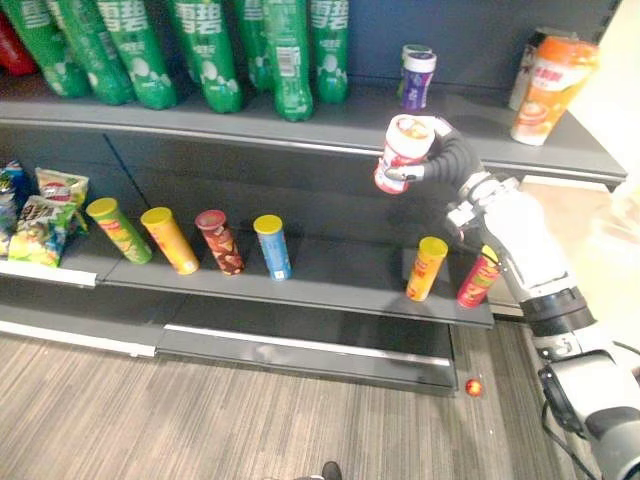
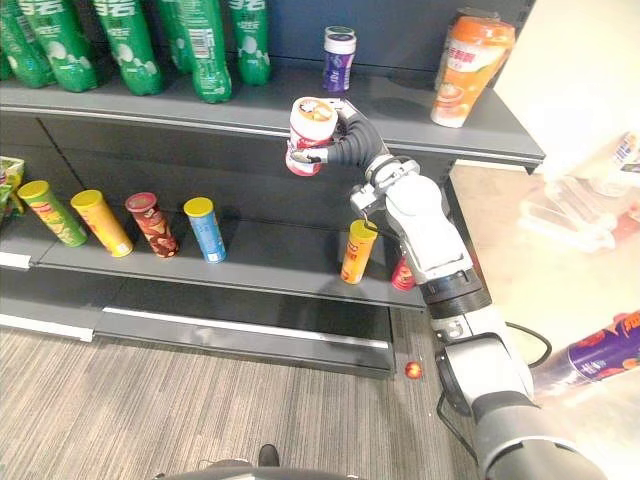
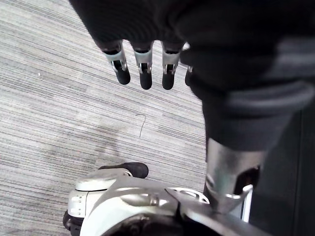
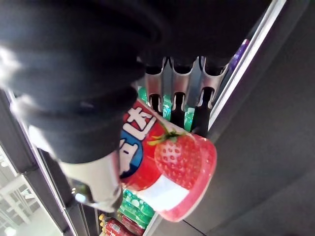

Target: Put the gum and the chips on the shelf.

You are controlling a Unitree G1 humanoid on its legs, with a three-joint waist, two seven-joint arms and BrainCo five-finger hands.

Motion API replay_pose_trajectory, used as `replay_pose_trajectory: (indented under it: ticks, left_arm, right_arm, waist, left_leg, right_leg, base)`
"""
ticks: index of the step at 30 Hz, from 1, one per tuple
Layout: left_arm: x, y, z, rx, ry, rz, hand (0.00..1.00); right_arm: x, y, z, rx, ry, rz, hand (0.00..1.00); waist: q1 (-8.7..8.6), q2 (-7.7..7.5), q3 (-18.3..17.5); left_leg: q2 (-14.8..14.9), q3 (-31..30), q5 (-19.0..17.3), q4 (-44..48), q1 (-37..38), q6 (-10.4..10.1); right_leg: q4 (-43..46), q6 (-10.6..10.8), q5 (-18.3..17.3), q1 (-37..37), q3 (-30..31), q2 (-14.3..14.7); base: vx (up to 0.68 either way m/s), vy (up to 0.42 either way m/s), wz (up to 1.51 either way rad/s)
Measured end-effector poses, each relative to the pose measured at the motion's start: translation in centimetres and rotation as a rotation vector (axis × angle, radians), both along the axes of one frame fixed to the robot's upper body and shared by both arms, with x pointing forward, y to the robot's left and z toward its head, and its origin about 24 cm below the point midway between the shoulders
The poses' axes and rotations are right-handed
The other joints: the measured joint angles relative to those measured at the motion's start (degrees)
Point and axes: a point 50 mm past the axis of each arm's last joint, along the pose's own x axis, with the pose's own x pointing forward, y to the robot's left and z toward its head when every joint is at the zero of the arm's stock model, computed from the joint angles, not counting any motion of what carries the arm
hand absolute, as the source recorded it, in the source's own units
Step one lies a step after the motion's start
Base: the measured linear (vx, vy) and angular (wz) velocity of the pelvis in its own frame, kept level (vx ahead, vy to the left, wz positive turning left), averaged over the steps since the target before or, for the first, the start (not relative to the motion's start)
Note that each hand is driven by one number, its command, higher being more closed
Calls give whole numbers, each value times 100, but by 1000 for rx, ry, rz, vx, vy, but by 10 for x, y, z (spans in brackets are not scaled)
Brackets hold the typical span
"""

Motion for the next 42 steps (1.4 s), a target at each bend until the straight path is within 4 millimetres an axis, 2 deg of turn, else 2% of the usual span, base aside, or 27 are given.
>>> replay_pose_trajectory:
  ticks: [7, 12, 15, 18, 28, 33, 36, 42]
  left_arm:
    - [0, -1, 0, -2, 1, 0, 0]
    - [1, -1, 0, -4, 6, -2, 0]
    - [3, -2, 0, -5, 3, -9, 0]
    - [3, -2, 0, -7, 3, -12, 0]
    - [12, -3, 2, -3, -23, -36, 0]
    - [22, -5, 4, -6, -48, -47, 0]
    - [23, -5, 5, -7, -54, -45, 0]
    - [28, -6, 7, -7, -77, -52, 0]
  right_arm:
    - [16, 0, -5, -62, 52, -66, 100]
    - [27, -7, 9, -43, 44, -150, 100]
    - [31, -16, 10, -46, 56, -193, 100]
    - [34, -16, 18, -35, 41, -219, 100]
    - [40, -49, 47, -39, -7, -365, 100]
    - [39, -68, 67, -33, -51, -446, 100]
    - [39, -73, 74, -18, -54, -468, 100]
    - [37, -70, 90, -16, -93, -465, 100]
  waist:
    - [62, 6, 4]
    - [93, 18, 12]
    - [172, 25, 24]
    - [177, 55, 70]
    - [216, 86, 303]
    - [299, 121, 468]
    - [304, 124, 539]
    - [305, 156, 669]
  left_leg:
    - [7, -190, 51, -1, -31, -32]
    - [13, -307, 106, -1, -87, -55]
    - [17, -333, 122, -1, -99, -60]
    - [20, -335, 127, -1, -100, -60]
    - [22, -345, 145, 0, -115, -33]
    - [45, -343, 167, 0, -226, -34]
    - [45, -338, 192, 0, -224, -27]
    - [58, -324, 207, 1, -313, -28]
  right_leg:
    - [4, -14, -8, 47, -164, 28]
    - [-8, -38, -22, 43, -282, 43]
    - [-8, -47, -25, 44, -316, 50]
    - [-9, -48, -25, 43, -317, 54]
    - [-7, -49, -25, 31, -325, 58]
    - [-4, -81, -12, -82, -325, 80]
    - [-6, -81, -12, -81, -323, 81]
    - [2, -92, -5, -179, -315, 90]
  base:
    - [-44, 13, 16]
    - [-34, 27, 11]
    - [-2, 19, 7]
    - [0, 0, 0]
    - [0, 0, 0]
    - [-1, 6, 0]
    - [0, 0, 0]
    - [2, 17, -1]
